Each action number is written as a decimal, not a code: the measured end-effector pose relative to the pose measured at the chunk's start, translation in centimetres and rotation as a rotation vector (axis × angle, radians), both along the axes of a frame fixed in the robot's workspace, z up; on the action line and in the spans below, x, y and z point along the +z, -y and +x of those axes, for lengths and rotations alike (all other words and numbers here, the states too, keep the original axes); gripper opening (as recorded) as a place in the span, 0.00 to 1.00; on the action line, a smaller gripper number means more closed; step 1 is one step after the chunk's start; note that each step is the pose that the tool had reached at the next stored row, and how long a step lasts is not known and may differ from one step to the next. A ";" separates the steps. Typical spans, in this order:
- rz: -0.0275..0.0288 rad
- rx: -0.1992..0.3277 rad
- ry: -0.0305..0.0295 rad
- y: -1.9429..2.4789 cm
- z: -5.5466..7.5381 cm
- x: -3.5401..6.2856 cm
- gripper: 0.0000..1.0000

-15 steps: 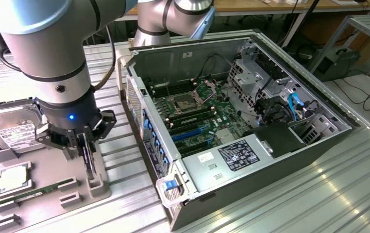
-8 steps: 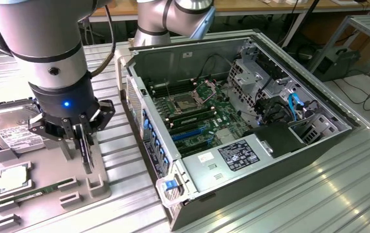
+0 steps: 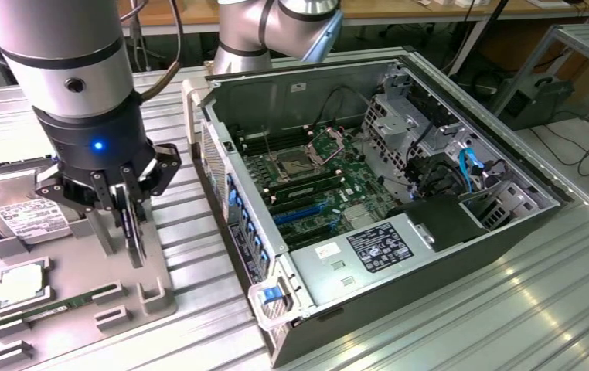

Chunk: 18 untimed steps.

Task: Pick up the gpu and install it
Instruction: 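Pick up the gpu and move the gpu toward the slot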

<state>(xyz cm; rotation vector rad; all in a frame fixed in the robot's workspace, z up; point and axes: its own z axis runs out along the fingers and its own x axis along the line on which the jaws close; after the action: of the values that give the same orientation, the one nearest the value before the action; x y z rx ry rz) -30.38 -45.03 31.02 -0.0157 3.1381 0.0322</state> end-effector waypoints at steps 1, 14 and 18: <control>0.0000 0.000 0.0001 0.00 0.0 0.12 0.28; 0.0000 0.000 0.0001 0.00 0.0 2.38 0.28; 0.0000 0.000 0.0000 0.00 0.0 2.93 0.28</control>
<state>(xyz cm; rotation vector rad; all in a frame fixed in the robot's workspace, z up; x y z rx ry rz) -30.37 -45.03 33.95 -0.0157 3.1380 0.0322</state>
